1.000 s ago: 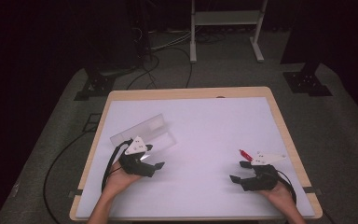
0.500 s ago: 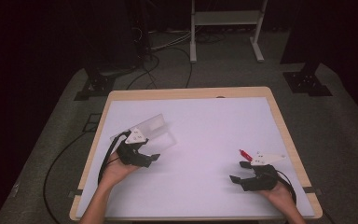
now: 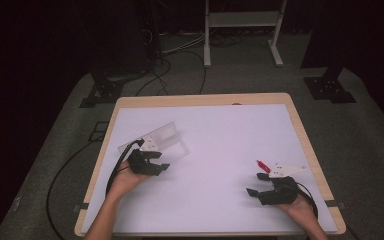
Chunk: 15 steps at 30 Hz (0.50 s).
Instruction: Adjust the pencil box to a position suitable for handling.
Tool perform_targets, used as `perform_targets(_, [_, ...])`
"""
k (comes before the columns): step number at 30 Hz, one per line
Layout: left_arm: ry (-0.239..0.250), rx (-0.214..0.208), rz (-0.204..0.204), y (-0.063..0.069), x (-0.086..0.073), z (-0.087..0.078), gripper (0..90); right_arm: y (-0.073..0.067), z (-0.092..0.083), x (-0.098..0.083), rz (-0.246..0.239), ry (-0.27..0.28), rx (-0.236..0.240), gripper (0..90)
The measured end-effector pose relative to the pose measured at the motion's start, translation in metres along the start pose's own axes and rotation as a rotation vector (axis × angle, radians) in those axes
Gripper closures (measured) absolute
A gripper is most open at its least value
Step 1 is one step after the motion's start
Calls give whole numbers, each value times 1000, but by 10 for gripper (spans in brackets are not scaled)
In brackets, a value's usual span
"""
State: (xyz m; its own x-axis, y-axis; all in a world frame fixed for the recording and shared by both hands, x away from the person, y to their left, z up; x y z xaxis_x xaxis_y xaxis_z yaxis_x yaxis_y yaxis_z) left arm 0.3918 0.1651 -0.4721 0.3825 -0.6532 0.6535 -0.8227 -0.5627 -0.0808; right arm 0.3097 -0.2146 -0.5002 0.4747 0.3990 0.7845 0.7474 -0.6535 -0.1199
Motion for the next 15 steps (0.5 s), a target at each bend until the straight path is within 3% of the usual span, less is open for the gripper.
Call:
perform_targets(6, [-45, 8, 11, -1, -4, 5, 538, 0, 1, 0, -10, -3, -2, 266])
perform_targets(8, [-54, 6, -3, -4, -6, 7, 547, 0, 1, 0, -10, -1, -2, 266])
perform_targets(10, [-60, -7, -27, -5, -8, 8, 541, 0, 1, 0, -10, 0, -3, 266])
perform_targets(15, [-91, -23, -17, -4, -12, 11, 607, -1, 1, 0, -17, -3, -6, 266])
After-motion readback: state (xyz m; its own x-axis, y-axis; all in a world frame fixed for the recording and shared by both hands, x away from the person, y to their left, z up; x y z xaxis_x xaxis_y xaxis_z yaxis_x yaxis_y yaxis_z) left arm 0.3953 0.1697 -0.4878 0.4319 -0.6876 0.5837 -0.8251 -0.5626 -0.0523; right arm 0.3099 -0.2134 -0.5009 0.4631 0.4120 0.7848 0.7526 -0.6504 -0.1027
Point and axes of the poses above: each handheld gripper's, and its own axes: z roughly forward along the jaws, x roughly out of its top, y roughly to its right, the point moved 5 cm from there along z, roughly forward along the jaws, and after that the axes turned 1 degree about z, right-handed, at the moved point
